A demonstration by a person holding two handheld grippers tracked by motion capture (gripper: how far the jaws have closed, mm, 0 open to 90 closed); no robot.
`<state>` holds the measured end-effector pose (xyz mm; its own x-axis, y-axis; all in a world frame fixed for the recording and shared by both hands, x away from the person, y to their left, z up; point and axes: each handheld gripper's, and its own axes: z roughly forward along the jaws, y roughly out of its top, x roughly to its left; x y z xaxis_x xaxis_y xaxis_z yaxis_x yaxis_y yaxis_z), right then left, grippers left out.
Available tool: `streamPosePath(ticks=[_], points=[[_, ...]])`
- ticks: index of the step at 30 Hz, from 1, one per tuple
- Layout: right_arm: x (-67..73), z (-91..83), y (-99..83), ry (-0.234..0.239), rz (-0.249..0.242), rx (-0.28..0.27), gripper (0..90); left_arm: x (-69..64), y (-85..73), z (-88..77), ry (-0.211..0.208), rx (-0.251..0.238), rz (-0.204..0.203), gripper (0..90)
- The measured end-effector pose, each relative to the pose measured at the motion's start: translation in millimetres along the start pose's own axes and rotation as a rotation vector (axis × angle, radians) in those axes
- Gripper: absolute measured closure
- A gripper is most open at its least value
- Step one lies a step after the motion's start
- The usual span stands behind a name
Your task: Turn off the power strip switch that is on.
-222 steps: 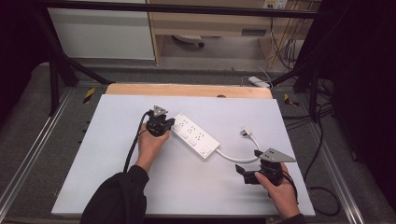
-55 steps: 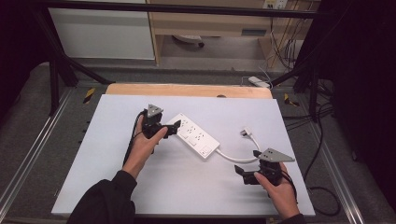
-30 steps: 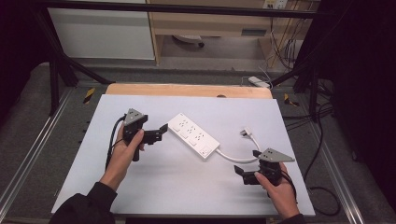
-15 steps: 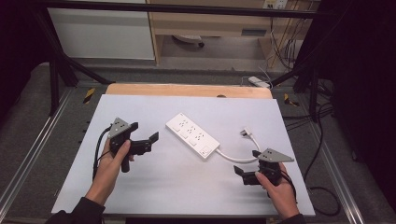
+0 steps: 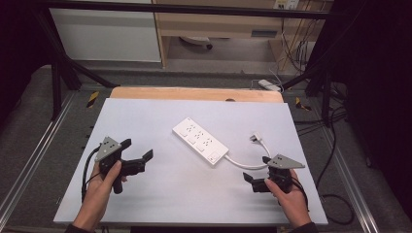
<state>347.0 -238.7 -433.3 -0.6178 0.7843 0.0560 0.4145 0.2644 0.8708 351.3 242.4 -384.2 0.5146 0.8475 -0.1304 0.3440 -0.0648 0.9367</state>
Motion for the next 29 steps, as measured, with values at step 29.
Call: streamPosePath(ticks=[29], points=[[-13.6, 10.8, -10.7, -0.142, 0.047, 0.128, 3.6, -13.8, -53.6, -22.9, -0.013, 0.091, 0.007, 6.8]])
